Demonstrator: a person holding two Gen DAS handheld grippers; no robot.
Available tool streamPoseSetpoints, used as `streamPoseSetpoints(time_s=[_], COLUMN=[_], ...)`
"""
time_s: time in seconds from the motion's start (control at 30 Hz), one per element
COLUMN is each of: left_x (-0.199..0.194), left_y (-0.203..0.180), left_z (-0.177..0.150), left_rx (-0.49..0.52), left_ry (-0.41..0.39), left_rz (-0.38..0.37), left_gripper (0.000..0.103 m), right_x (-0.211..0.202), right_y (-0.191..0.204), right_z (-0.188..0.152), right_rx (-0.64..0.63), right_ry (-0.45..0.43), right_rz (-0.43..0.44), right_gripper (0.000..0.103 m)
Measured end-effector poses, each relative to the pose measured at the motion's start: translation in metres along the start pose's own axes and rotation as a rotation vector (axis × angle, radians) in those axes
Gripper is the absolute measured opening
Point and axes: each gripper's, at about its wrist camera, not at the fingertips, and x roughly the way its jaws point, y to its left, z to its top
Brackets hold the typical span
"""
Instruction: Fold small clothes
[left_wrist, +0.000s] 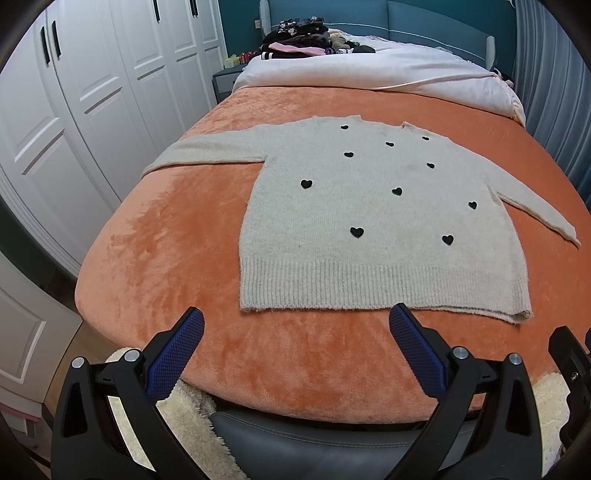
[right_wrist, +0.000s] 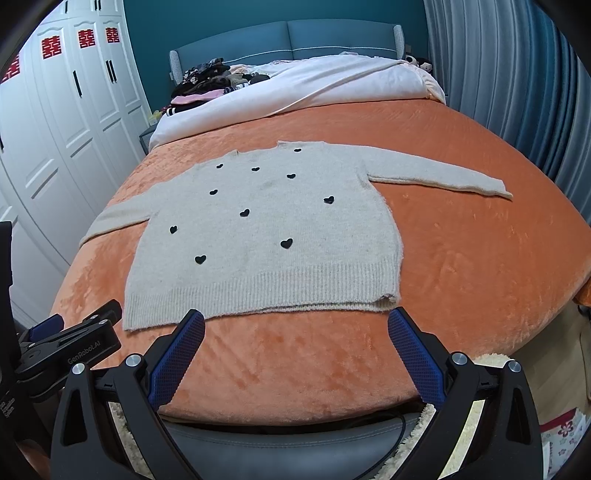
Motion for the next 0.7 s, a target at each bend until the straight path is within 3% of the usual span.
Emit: streamPoseSetpoints(time_s=[0.7], left_x=[0.026], left_y=[-0.026], left_z=[0.016], left_rx=[0.035], left_ry=[0.050], left_rz=[0.028], left_gripper=[0.098], right_x=[0.032], right_y=[-0.011], right_z=[0.016], right_rx=[0.024], right_ry=[0.049], right_rz=[0.004], right_gripper=[0.098])
